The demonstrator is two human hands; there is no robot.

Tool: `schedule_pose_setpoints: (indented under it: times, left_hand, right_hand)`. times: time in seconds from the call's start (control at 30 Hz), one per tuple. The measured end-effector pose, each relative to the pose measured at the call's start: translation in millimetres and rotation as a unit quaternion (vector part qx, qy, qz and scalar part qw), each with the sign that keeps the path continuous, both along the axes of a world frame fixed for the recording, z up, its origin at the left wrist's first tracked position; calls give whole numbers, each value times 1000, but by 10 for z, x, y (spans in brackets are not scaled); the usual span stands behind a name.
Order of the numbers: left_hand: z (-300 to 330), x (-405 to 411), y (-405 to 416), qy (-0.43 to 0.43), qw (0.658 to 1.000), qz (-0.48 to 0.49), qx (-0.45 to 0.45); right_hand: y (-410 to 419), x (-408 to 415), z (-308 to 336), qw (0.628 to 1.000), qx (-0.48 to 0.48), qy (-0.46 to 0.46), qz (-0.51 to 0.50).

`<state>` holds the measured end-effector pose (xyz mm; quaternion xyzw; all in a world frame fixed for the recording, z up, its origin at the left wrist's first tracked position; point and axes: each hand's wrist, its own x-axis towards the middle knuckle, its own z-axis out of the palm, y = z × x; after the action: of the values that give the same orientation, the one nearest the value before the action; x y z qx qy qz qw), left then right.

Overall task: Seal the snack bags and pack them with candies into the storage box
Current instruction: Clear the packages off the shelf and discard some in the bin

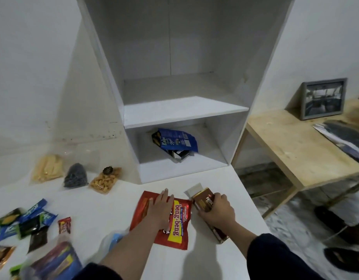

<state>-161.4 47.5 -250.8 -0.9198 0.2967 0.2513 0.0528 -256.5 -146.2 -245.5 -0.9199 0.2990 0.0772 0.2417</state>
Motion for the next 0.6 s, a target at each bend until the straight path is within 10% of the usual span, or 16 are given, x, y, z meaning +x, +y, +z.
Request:
schedule_pose_setpoints:
  times: [0.33, 0.6]
  left_hand:
    - [49, 444, -176, -67, 998, -17, 6]
    - [544, 1024, -448, 14, 913, 272, -303]
  right_hand:
    - [-407, 1053, 241, 993, 33, -108, 40]
    - [-838, 1064, 21, 998, -8, -58, -6]
